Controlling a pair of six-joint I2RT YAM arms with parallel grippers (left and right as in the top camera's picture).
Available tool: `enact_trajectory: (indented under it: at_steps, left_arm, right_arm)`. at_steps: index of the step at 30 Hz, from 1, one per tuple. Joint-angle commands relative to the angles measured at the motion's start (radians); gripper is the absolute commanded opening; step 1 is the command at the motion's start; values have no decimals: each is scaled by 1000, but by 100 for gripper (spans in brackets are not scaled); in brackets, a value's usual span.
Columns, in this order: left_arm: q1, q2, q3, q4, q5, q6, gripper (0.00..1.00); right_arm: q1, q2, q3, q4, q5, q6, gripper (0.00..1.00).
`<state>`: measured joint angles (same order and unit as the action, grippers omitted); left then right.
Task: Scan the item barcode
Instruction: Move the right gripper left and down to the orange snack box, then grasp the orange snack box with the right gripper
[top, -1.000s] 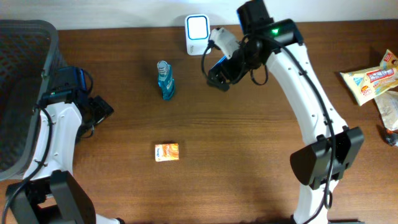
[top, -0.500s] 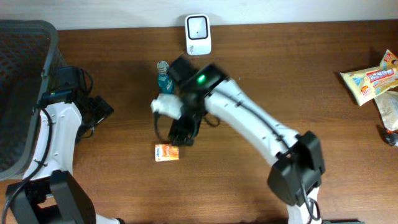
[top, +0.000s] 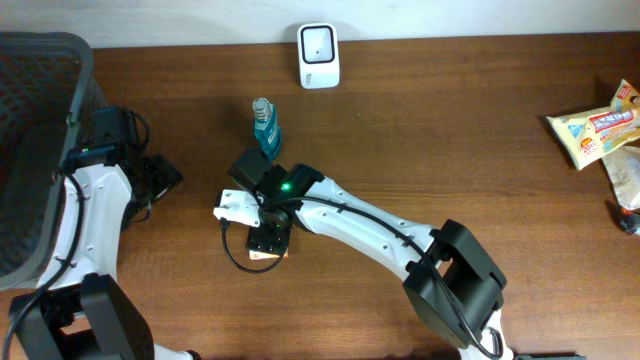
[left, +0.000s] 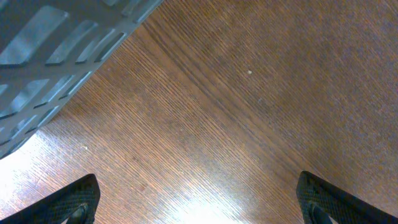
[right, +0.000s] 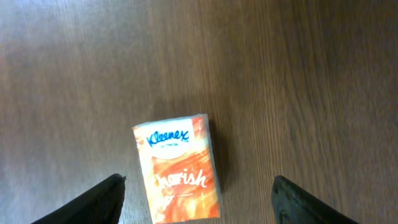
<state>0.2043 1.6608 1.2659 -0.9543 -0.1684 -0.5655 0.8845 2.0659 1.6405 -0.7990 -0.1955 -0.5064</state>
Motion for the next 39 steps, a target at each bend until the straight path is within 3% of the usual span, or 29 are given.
enact_trajectory:
  at_steps: [1, 11, 17, 26, 30, 34, 39]
  left_arm:
    - [8, 9, -6, -2, -4, -3, 99]
    - [8, 9, -6, -2, -4, -3, 99]
    - [8, 9, -6, -2, -4, -3, 99]
    - [8, 9, -6, -2, -4, -3, 99]
    - [8, 9, -6, -2, -4, -3, 99]
    - [8, 9, -6, -2, -4, -3, 99]
    - [8, 9, -6, -2, -4, -3, 99]
  right_arm:
    - [-11, 7, -57, 71, 13, 64, 75]
    - [-80, 41, -95, 58, -158, 132, 73]
    - [-80, 39, -95, 5, -239, 232, 64]
    - [-78, 39, -95, -28, -354, 262, 33]
    - [-79, 22, -82, -52, -293, 277, 35]
    - [-80, 10, -46, -15, -157, 276, 50]
    - [-80, 42, -55, 57, -59, 267, 50]
